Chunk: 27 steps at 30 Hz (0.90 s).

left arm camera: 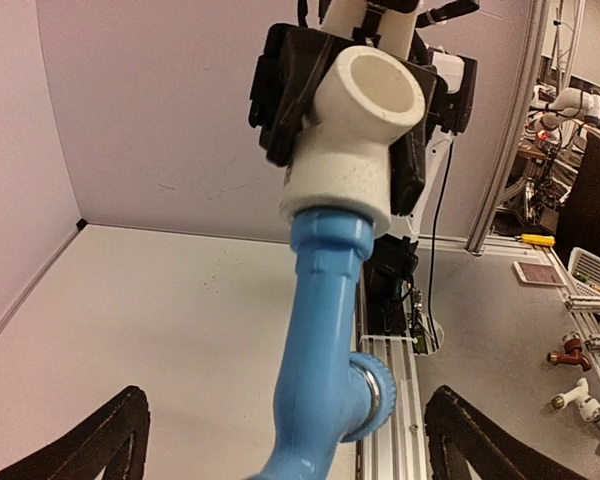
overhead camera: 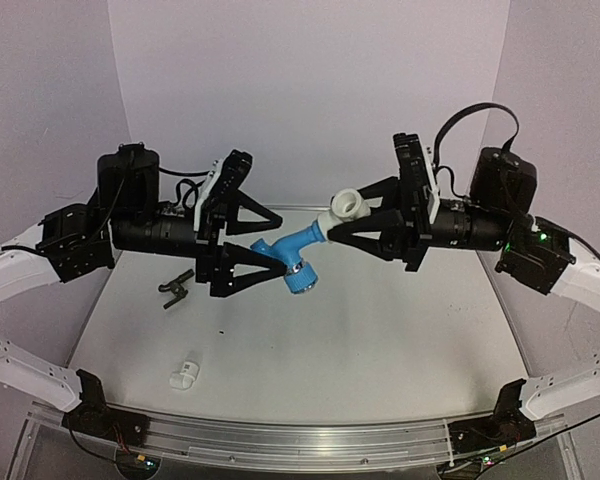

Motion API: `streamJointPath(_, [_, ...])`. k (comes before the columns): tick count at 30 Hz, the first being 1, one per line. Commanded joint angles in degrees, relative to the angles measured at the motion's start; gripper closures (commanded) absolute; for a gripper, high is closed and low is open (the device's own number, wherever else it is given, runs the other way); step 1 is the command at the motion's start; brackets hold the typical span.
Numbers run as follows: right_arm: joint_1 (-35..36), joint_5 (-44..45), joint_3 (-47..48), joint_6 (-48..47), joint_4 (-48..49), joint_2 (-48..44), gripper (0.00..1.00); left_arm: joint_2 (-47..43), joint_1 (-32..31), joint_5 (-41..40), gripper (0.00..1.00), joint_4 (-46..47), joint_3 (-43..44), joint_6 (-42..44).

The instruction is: Install the water faucets

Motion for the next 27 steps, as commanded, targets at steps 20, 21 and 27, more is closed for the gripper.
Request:
streamJointPath(20, [0.1, -1.9, -6.3, -100.5, -6.7, -12.5, 1.00, 11.2, 16.6, 38.5, 0.00, 23.2, 2.0, -59.9])
streamJointPath(21, [0.1, -2.0, -6.5, -101.4, -6.8, -12.5, 1.00, 12.1, 16.7, 39.4, 0.00, 24.4, 1.8, -61.0])
streamJointPath(27, [0.0, -3.2, -6.9, -108.1, -7.4, -11.1, 1.00, 16.1, 16.3, 44.2, 0.00, 33.0, 1.0, -69.5])
